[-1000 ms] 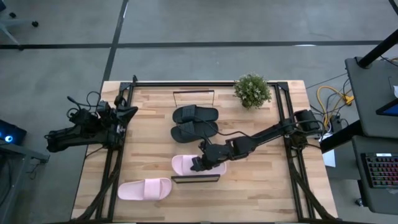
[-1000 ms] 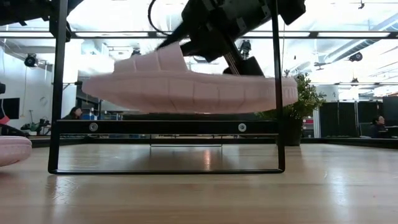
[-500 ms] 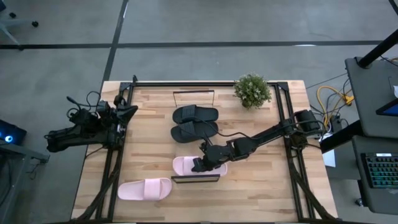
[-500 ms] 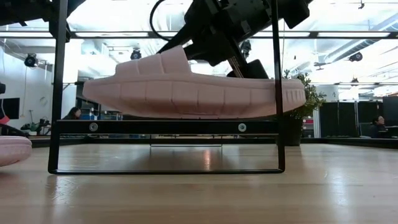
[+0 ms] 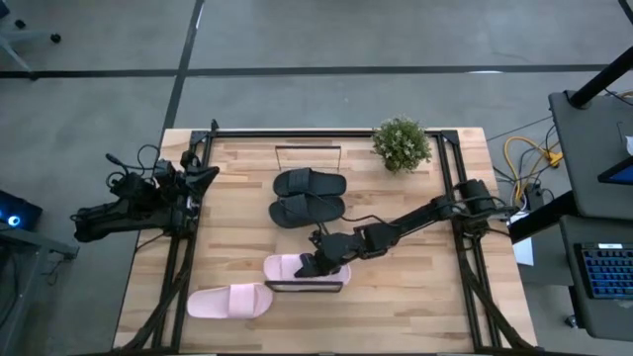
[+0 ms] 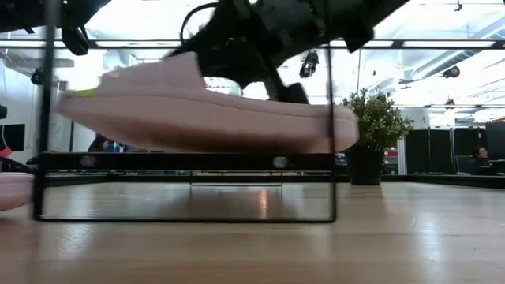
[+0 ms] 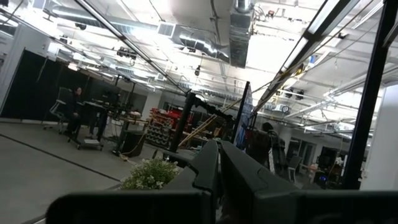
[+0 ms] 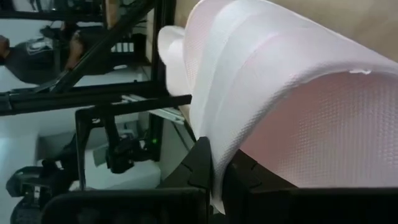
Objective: Pick and place slides into the shelf
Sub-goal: Put the right light pink slide on the shelf
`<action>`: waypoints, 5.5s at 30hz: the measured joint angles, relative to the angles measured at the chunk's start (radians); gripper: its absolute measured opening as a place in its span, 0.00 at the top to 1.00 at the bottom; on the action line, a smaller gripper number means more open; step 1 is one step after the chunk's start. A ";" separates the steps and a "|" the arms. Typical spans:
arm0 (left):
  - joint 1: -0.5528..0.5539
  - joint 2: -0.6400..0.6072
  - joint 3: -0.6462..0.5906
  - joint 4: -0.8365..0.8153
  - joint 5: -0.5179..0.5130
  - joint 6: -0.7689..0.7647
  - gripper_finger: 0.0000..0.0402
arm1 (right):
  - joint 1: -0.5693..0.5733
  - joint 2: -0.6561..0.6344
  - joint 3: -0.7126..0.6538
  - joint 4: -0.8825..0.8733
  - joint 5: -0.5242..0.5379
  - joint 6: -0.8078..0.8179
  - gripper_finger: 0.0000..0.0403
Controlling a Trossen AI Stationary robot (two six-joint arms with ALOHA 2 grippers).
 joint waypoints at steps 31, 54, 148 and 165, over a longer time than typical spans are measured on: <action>0.000 -0.003 0.002 0.008 -0.005 -0.001 0.99 | 0.006 0.030 0.079 -0.138 0.133 -0.026 0.92; 0.000 -0.004 0.003 0.007 -0.004 -0.004 0.99 | 0.005 0.032 0.290 -0.617 0.208 -0.121 0.54; 0.000 0.133 0.069 -0.275 0.443 -0.480 0.99 | 0.116 -0.641 0.264 -1.101 0.837 -0.507 0.98; 0.000 0.172 0.067 -0.342 0.572 -0.548 1.00 | 0.117 -0.628 0.245 -1.095 0.836 -0.409 0.97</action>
